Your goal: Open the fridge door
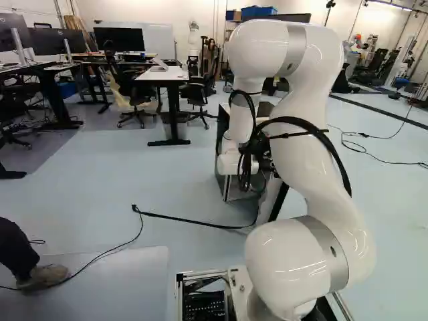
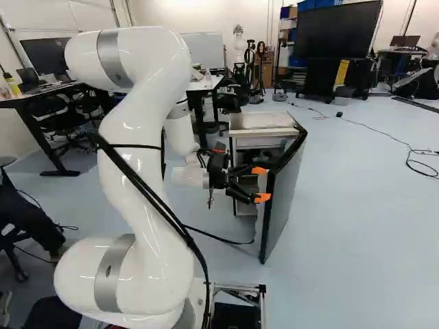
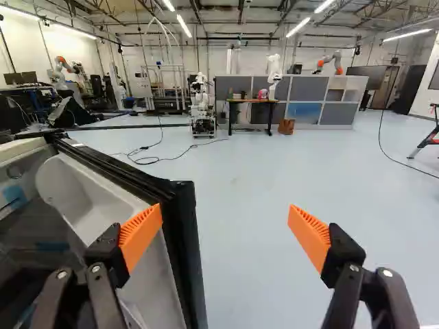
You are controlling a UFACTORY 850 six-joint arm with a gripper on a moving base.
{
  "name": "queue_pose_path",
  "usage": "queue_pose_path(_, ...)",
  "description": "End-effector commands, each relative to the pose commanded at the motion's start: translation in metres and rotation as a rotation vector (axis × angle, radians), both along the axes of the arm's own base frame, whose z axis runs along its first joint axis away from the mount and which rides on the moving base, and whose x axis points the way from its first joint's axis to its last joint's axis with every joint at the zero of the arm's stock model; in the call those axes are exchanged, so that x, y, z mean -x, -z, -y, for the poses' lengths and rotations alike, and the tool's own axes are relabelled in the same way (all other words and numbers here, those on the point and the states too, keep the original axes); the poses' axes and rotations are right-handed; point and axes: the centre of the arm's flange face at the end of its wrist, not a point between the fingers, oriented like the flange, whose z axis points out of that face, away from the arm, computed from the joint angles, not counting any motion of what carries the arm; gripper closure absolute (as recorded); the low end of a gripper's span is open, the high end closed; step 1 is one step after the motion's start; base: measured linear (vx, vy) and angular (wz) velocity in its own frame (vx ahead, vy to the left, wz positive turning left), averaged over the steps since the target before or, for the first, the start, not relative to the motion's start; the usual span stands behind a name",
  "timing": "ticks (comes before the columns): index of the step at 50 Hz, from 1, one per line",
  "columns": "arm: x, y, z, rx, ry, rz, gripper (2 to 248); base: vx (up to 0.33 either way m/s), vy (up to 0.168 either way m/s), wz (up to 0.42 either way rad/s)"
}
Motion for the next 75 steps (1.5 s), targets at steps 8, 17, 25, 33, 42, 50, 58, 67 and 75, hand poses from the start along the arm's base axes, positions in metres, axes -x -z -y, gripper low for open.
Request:
queue_pose_path(8, -0.002, 0.0, 0.001, 0.0, 0.002, 0.003, 3, 0.0, 0.0, 0.0)
queue_pose_path(17, -0.01, 0.0, 0.009, -0.001, 0.026, 0.019, 3, 0.0, 0.0, 0.0)
queue_pose_path(25, -0.02, -0.001, 0.024, -0.002, 0.065, 0.039, 3, 0.0, 0.0, 0.0)
queue_pose_path(33, -0.028, -0.001, 0.041, -0.001, 0.106, 0.059, 3, 0.0, 0.0, 0.0)
queue_pose_path(42, -0.036, -0.002, 0.061, 0.0, 0.152, 0.079, 3, 0.0, 0.0, 0.0)
queue_pose_path(50, -0.042, -0.002, 0.08, 0.002, 0.192, 0.098, 3, 0.0, 0.0, 0.0)
queue_pose_path(58, -0.048, -0.002, 0.098, 0.005, 0.231, 0.117, 3, 0.0, 0.0, 0.0)
queue_pose_path(67, -0.056, -0.003, 0.119, 0.009, 0.273, 0.141, 3, 0.0, 0.0, 0.0)
queue_pose_path(75, -0.062, -0.003, 0.138, 0.013, 0.309, 0.162, 3, 0.0, 0.0, 0.0)
